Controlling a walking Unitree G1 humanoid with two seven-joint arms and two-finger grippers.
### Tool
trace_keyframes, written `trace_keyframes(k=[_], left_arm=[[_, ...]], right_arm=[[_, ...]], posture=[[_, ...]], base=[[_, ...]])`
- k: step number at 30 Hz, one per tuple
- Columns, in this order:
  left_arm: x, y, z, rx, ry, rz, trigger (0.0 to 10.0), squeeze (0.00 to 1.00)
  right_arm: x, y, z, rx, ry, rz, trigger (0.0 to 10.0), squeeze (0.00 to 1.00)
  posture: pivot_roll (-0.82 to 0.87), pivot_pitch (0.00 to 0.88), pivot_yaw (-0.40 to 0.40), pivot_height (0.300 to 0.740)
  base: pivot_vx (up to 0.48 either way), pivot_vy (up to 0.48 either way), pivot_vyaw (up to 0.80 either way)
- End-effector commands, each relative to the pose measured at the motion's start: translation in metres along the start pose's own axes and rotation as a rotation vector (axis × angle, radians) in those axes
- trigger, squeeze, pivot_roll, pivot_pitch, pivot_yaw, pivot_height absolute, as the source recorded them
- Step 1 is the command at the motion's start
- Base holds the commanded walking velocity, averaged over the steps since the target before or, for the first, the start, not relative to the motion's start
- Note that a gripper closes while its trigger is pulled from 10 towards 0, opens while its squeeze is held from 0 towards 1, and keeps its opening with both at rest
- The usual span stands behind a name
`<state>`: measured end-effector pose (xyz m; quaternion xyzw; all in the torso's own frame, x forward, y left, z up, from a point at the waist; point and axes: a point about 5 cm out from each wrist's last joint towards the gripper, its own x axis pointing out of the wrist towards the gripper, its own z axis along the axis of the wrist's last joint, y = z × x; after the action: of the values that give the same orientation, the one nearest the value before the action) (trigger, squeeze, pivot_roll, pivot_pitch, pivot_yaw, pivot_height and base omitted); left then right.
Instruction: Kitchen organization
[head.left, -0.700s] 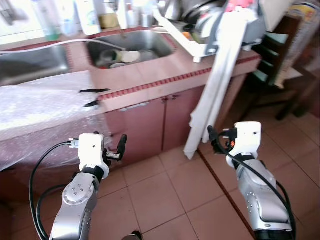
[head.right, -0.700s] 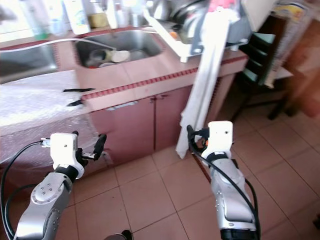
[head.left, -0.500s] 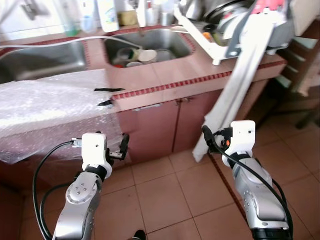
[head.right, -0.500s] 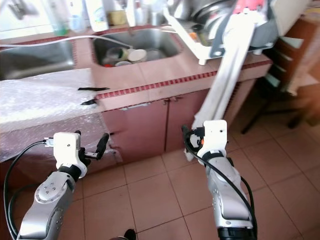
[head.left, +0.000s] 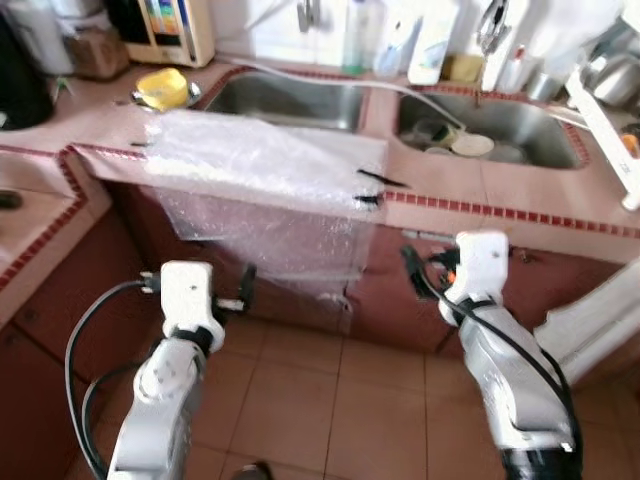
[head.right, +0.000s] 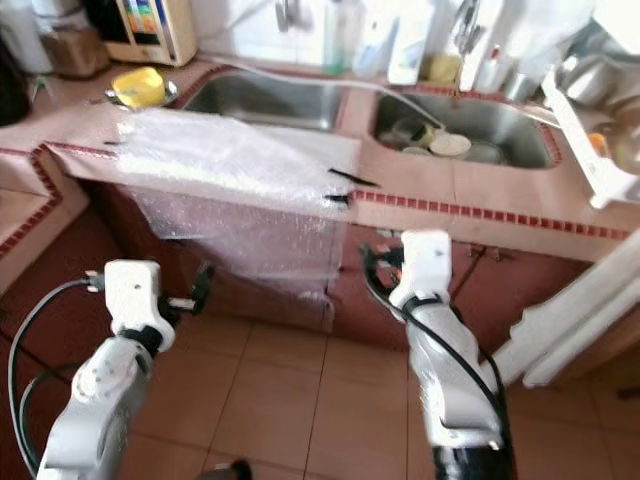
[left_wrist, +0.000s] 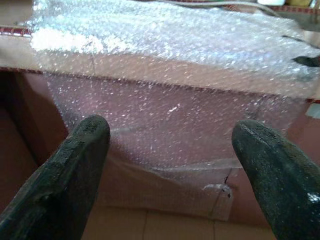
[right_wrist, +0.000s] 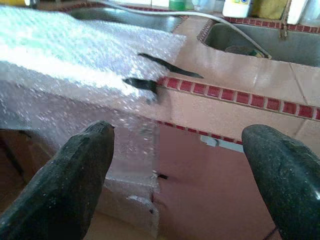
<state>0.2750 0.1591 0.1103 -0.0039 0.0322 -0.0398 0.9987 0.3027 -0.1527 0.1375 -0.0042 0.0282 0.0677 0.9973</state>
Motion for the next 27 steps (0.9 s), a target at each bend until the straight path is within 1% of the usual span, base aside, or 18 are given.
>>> trace_keyframes(k=[1,2,4,6,10,15,18,20,21,24,27], left_arm=[[0.004,-0.004,0.004,-0.017,-0.006,-0.006,10.0,0.00],[0.006,-0.003,0.005,-0.024,-0.009,0.004,10.0,0.00],[0.007,0.000,0.004,-0.025,0.002,0.010,10.0,0.00],[0.007,0.002,0.001,-0.043,0.021,0.025,10.0,0.00],[0.009,0.003,0.002,-0.039,0.023,0.026,10.0,0.00],[0.014,0.003,0.005,-0.044,0.021,0.020,10.0,0.00],[0.016,-0.002,0.011,-0.015,0.010,-0.029,10.0,0.00],[0.019,0.000,0.018,-0.002,0.009,-0.031,10.0,0.00],[0.022,0.002,0.025,-0.002,0.001,-0.033,10.0,0.00],[0.030,-0.002,0.039,-0.035,-0.022,-0.052,10.0,0.00],[0.032,-0.003,0.038,-0.040,-0.006,-0.050,10.0,0.00]], right_arm=[[0.000,-0.004,-0.003,0.004,0.018,-0.020,10.0,0.00],[0.001,-0.004,-0.002,-0.007,0.008,-0.019,10.0,0.00],[0.001,-0.003,-0.002,0.003,0.007,-0.021,10.0,0.00],[0.003,-0.006,0.000,-0.001,-0.002,-0.052,10.0,0.00],[0.005,-0.010,0.003,0.018,-0.021,-0.085,10.0,0.00],[0.007,-0.011,0.005,0.024,-0.027,-0.087,10.0,0.00],[0.008,-0.012,0.008,0.035,-0.049,-0.102,10.0,0.00],[0.008,-0.015,0.008,0.034,-0.054,-0.127,10.0,0.00],[0.008,-0.017,0.008,0.041,-0.058,-0.142,10.0,0.00],[0.006,-0.018,0.006,0.040,-0.067,-0.170,10.0,0.00],[0.005,-0.019,0.005,0.045,-0.067,-0.177,10.0,0.00]], posture=[[0.01,0.088,-0.046,0.740],[0.01,0.086,-0.047,0.740],[0.01,0.082,-0.048,0.740],[0.01,0.077,-0.046,0.740],[0.01,0.069,-0.045,0.740],[0.01,0.054,-0.039,0.740],[0.01,0.048,-0.019,0.740],[0.01,0.046,0.000,0.740],[0.01,0.045,0.013,0.740],[0.01,0.044,0.034,0.740],[0.00,0.044,0.039,0.740]], base=[[0.000,0.000,0.00],[0.000,0.000,0.00],[0.000,0.000,0.00],[0.000,0.000,0.00],[0.000,0.184,0.00],[0.000,0.244,-0.77],[0.000,0.000,0.00],[0.000,0.000,0.00],[0.000,0.000,0.00],[0.000,0.480,0.00],[0.000,0.480,0.00]])
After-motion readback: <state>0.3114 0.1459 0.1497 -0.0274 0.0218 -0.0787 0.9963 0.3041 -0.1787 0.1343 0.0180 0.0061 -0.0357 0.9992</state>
